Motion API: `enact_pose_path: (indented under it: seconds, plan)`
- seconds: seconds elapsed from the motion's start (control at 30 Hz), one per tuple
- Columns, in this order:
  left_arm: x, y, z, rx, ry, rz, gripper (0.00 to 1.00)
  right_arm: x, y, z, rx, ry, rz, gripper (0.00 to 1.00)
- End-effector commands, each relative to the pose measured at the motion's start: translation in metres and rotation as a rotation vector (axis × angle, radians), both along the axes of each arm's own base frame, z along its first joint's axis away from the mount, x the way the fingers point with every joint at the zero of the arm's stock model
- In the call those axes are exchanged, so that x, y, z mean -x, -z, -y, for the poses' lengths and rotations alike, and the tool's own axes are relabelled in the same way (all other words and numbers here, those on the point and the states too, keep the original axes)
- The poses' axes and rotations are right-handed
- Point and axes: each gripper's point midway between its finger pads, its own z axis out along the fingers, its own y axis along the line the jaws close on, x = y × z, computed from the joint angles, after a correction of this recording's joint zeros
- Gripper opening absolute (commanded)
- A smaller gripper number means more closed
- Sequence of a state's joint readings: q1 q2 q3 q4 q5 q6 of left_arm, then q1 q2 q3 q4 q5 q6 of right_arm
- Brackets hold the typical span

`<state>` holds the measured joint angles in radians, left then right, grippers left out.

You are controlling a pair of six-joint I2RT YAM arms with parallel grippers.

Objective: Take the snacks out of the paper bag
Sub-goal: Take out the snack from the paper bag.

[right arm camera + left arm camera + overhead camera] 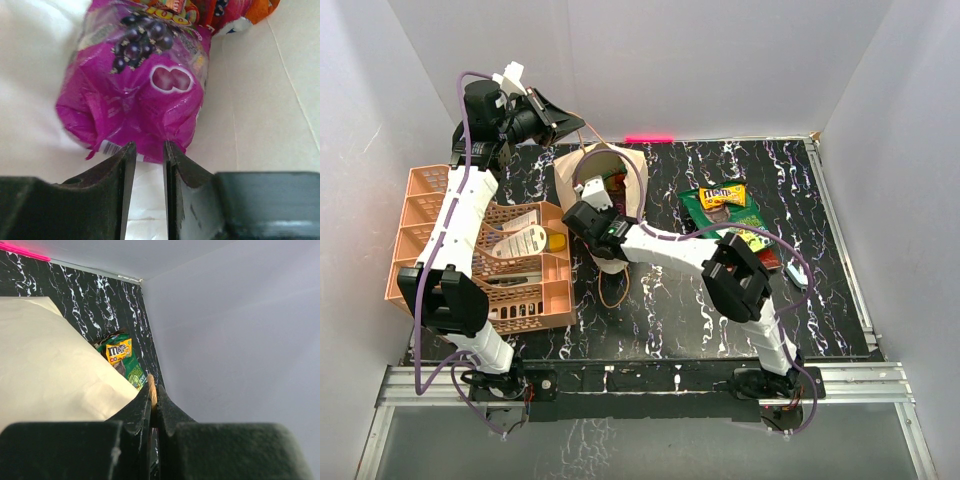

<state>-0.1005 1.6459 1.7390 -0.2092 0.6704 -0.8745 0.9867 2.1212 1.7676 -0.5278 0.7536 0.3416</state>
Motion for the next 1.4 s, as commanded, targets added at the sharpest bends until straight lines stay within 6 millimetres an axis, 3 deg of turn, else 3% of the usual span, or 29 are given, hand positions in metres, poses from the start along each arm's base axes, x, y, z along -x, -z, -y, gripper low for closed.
enact_pose_path:
  seconds: [0.0, 0.27, 0.47, 0.7, 0.97, 1.07, 1.17, 1.37]
  plan:
    - [0.014, -0.038, 0.001, 0.015, 0.020, 0.100, 0.00, -0.020, -0.012, 0.019, 0.028, 0.112, 0.079, 0.34]
    - [0.014, -0.035, 0.001, 0.013, 0.020, 0.095, 0.00, -0.021, -0.015, 0.031, 0.047, 0.133, 0.085, 0.46]
    - [0.016, -0.038, 0.000, 0.012, 0.017, 0.100, 0.00, -0.041, -0.011, 0.040, 0.004, 0.138, 0.061, 0.54]
    - [0.017, -0.039, 0.001, 0.012, 0.018, 0.100, 0.00, -0.057, -0.011, 0.024, -0.015, 0.097, 0.083, 0.66]
    - [0.018, -0.040, 0.000, 0.010, 0.020, 0.102, 0.00, -0.080, 0.015, 0.026, -0.036, 0.108, 0.063, 0.70]
    - [0.019, -0.039, 0.001, 0.009, 0.022, 0.100, 0.00, -0.085, 0.017, 0.027, -0.039, 0.100, 0.047, 0.64]
    - [0.018, -0.038, 0.000, 0.005, 0.020, 0.099, 0.00, -0.079, 0.011, 0.018, -0.059, 0.065, 0.037, 0.48]
    - [0.015, -0.031, 0.001, 0.009, 0.021, 0.086, 0.00, -0.057, -0.030, -0.007, -0.092, -0.004, 0.093, 0.08]
